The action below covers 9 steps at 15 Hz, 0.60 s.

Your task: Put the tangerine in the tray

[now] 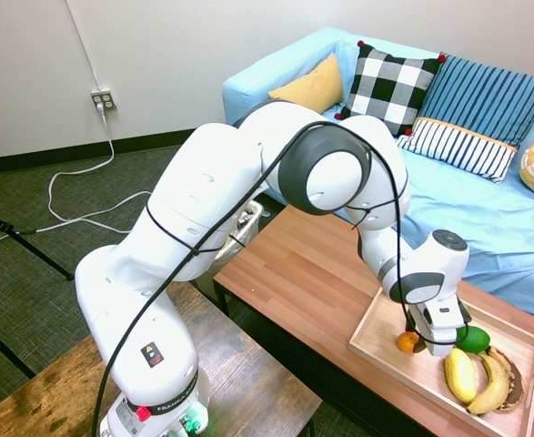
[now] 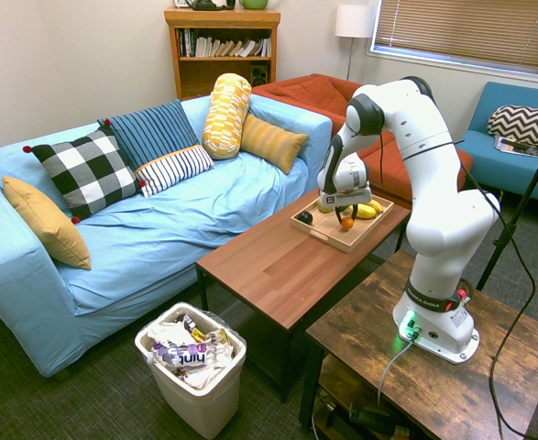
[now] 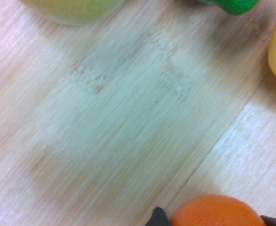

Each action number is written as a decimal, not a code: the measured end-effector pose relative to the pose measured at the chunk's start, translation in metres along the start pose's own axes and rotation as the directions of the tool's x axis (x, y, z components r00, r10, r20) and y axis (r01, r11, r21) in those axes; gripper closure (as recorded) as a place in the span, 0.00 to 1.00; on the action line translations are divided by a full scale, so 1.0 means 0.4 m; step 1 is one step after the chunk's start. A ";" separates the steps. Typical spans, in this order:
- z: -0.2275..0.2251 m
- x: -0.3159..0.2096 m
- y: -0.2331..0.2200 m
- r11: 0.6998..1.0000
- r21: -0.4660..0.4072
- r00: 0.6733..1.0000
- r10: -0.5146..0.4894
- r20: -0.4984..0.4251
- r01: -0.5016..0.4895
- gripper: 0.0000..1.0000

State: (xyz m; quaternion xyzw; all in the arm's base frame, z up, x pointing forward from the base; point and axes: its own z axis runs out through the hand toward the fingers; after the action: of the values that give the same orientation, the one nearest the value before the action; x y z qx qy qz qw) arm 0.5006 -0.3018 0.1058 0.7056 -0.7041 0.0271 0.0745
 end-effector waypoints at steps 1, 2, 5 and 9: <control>0.005 -0.005 -0.008 1.000 0.002 1.000 -0.003 0.002 0.003 1.00; 0.006 -0.006 -0.011 1.000 0.003 1.000 -0.009 0.002 0.009 0.00; 0.003 -0.014 -0.018 1.000 0.007 1.000 -0.025 0.003 0.025 0.00; -0.003 -0.039 -0.032 0.999 0.013 0.999 -0.044 0.006 0.044 0.00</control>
State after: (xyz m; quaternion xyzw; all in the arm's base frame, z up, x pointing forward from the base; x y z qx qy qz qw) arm 0.5135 -0.2863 0.1038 0.7215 -0.6884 0.0279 0.0683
